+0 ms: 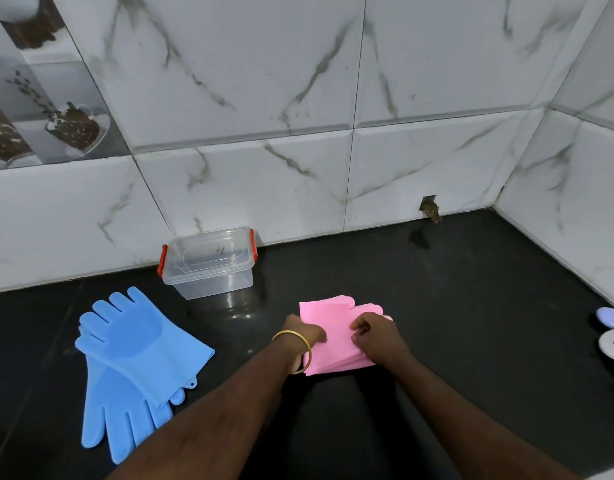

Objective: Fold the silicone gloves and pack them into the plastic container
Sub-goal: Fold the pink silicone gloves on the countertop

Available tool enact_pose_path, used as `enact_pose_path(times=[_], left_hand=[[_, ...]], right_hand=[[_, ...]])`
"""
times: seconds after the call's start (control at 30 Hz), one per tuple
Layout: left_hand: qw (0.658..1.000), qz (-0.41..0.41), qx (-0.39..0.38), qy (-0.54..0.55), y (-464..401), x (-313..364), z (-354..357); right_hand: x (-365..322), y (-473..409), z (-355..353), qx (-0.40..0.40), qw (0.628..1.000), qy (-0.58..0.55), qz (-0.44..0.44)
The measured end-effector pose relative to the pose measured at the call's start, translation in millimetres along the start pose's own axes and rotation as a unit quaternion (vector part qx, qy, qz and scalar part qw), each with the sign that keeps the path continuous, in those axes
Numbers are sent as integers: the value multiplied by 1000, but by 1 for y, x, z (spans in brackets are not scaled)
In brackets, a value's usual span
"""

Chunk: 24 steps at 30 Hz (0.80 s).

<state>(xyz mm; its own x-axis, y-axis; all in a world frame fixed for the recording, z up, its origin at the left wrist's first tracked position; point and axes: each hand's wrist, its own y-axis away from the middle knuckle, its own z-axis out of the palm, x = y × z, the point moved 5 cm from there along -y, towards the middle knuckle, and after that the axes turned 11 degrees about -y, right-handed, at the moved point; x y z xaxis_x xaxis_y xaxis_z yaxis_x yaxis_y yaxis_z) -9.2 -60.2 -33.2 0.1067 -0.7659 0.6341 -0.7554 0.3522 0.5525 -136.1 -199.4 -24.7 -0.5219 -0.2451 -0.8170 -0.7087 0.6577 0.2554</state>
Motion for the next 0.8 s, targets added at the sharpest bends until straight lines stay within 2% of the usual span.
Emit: enact_pose_path(times=[0.17, 0.33, 0.4, 0.43, 0.5, 0.6, 0.7, 0.8], left_hand=[[998, 51, 15, 40, 2, 0, -6], [990, 119, 40, 61, 16, 16, -14], [984, 157, 58, 57, 24, 27, -19], [980, 181, 69, 47, 29, 34, -23], [966, 242, 95, 15, 42, 52, -33], [926, 350, 131, -48, 64, 79, -49], [882, 440, 123, -112, 82, 101, -62], [826, 526, 102, -174, 92, 110, -73]], right_hand=[[-5, 1, -2, 2, 1000, 5, -8], [-30, 10, -4, 48, 998, 29, -17], [-49, 18, -7, 52, 999, -7, 4], [-57, 22, -8, 43, 997, -59, 30], [-71, 29, -7, -2, 970, -221, 101], [-91, 34, -14, -68, 893, -415, 162], [-109, 33, -26, -115, 843, -485, 203], [-116, 29, -31, -116, 842, -484, 209]])
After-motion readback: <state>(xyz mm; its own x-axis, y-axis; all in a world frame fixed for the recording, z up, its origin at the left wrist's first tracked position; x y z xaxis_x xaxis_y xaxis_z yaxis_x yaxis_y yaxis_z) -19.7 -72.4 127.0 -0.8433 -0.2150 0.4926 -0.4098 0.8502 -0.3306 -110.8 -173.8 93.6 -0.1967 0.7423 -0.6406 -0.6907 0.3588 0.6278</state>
